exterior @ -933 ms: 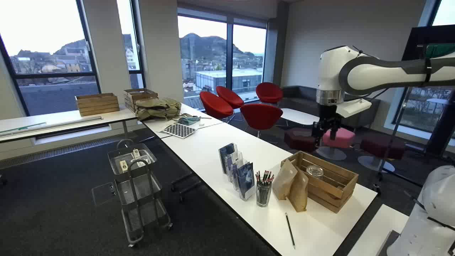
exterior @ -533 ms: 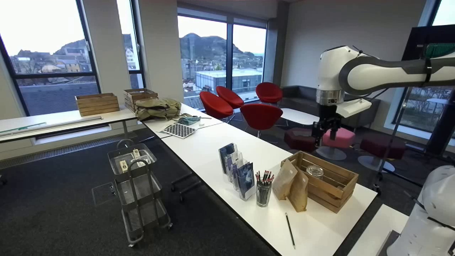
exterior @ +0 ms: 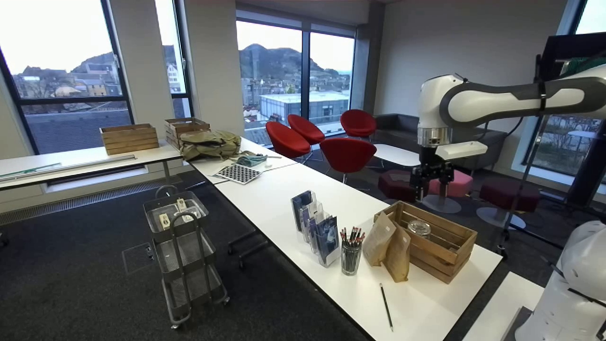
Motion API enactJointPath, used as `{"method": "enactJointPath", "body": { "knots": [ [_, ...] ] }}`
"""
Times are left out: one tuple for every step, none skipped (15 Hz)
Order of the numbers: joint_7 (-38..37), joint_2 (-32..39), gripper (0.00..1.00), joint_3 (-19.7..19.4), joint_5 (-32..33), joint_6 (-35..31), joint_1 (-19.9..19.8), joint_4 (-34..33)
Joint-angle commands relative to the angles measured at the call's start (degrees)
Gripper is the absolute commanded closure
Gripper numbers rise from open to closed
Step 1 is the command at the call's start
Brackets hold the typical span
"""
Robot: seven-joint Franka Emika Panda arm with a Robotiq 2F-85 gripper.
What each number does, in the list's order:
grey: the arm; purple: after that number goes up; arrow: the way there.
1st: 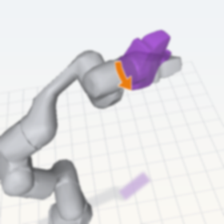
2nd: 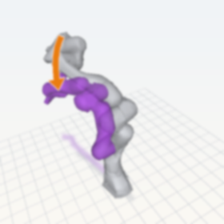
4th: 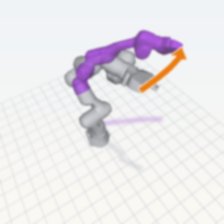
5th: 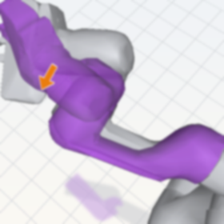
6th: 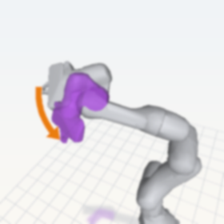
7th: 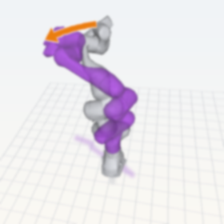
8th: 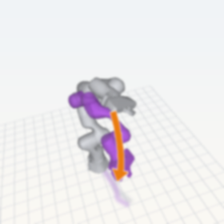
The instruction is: Pick the pencil and put it in the holder
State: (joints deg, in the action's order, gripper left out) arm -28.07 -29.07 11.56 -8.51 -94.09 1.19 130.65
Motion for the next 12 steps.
{"method": "enactJointPath", "body": {
  "knots": [
    [-5.8,3.1,0.0,-1.5,-4.2,-4.1,-1.8,2.5],
    [-7.6,3.8,0.0,-1.8,-5.0,-5.5,-2.2,3.3],
    [-9.5,4.3,0.0,-2.0,-5.6,-7.1,-2.6,4.0],
    [-11.4,4.9,0.0,-2.3,-6.1,-8.7,-2.9,4.7],
    [-13.4,5.7,0.0,-2.6,-6.8,-9.9,-3.1,5.2],
    [-14.7,6.4,0.0,-3.2,-8.8,-9.9,-2.7,5.4],
    [-12.0,6.0,0.0,-2.9,-5.7,-8.4,-2.0,4.5],
    [-12.8,6.5,0.0,-3.1,-6.6,-8.7,-2.1,4.8],
    [-13.3,6.9,0.0,-3.3,-7.0,-8.8,-2.2,4.8],
    [-13.5,7.1,0.0,-3.4,-7.2,-8.9,-2.2,4.8],
    [-13.7,7.2,0.0,-3.4,-7.3,-8.9,-2.2,4.8],
    [-13.8,7.2,0.0,-3.4,-7.4,-8.9,-2.1,4.8]
  ]
}}
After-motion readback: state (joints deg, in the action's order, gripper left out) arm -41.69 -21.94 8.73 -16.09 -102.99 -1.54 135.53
